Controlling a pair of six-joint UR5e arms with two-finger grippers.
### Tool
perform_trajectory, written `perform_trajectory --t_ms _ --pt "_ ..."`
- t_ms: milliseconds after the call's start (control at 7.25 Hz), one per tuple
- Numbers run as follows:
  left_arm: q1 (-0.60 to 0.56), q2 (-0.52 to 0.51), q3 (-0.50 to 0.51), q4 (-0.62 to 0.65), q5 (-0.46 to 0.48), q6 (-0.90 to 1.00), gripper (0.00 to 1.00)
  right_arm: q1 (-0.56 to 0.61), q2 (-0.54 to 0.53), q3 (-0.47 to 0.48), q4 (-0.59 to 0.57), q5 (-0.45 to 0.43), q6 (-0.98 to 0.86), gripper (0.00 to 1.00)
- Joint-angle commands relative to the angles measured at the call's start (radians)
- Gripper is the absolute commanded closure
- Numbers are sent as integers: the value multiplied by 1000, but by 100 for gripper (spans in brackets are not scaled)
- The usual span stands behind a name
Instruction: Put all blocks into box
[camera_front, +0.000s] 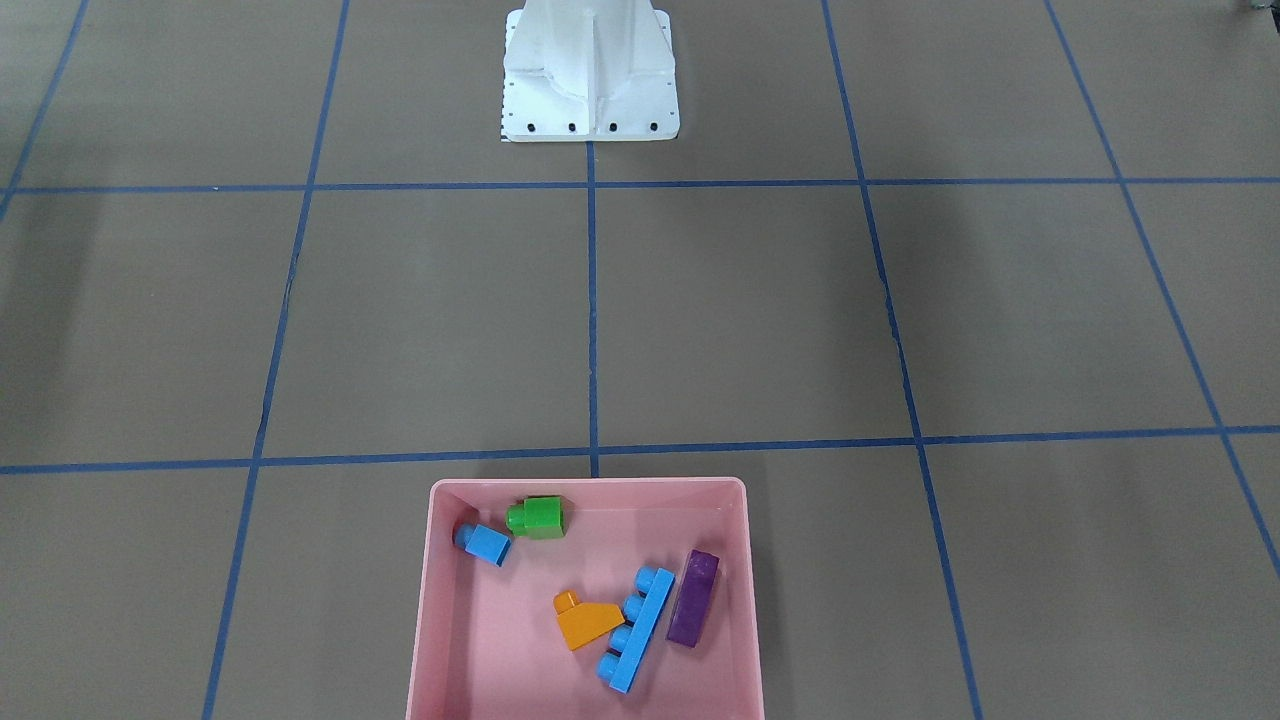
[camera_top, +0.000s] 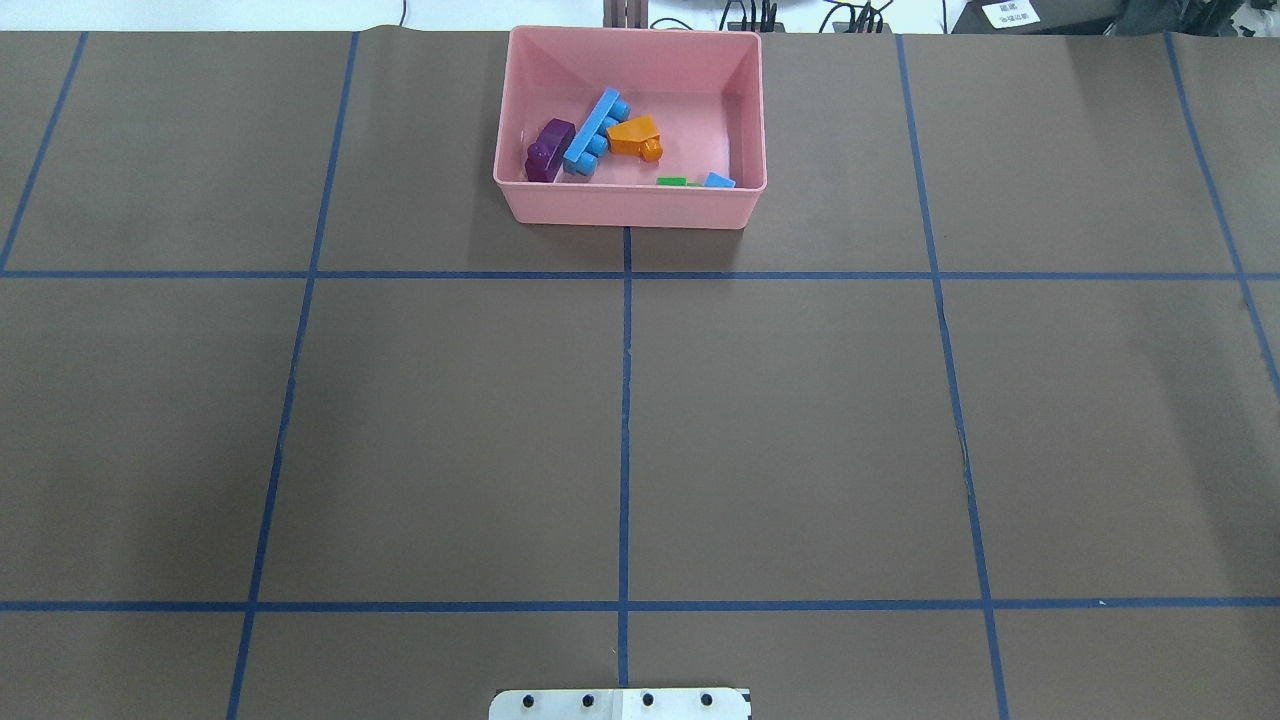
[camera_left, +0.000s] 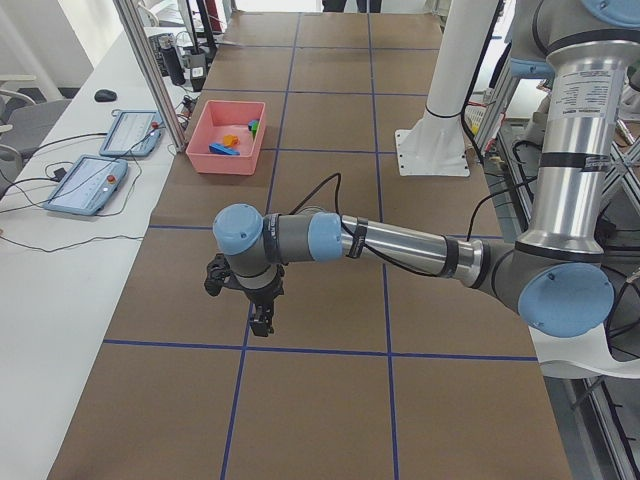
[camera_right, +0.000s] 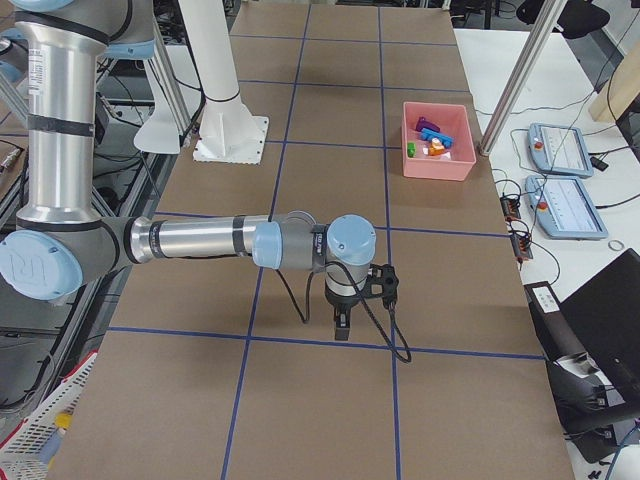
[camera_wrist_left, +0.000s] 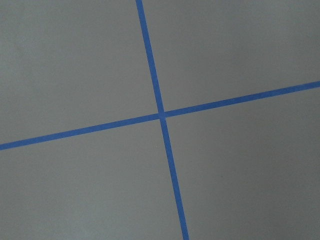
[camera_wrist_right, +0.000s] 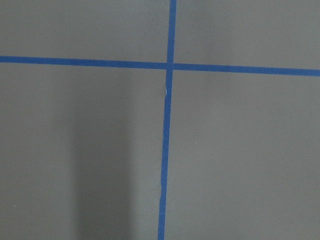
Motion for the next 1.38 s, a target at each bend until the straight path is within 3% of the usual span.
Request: perform_trajectory --t_ms 0,138,690,1241 --pt "-16 5 -8 -1 -1 -45 0 0 9 -6 2 -10 -4 0" --pt "-16 5 -8 -3 -1 -129 0 0 10 0 4 -12 -10 0" --pt "-17 5 2 -24 1 -130 0 -3 4 -9 5 -15 1 0" --pt "-17 5 116 -185 -1 -140 0 -25 9 0 7 -13 -8 0"
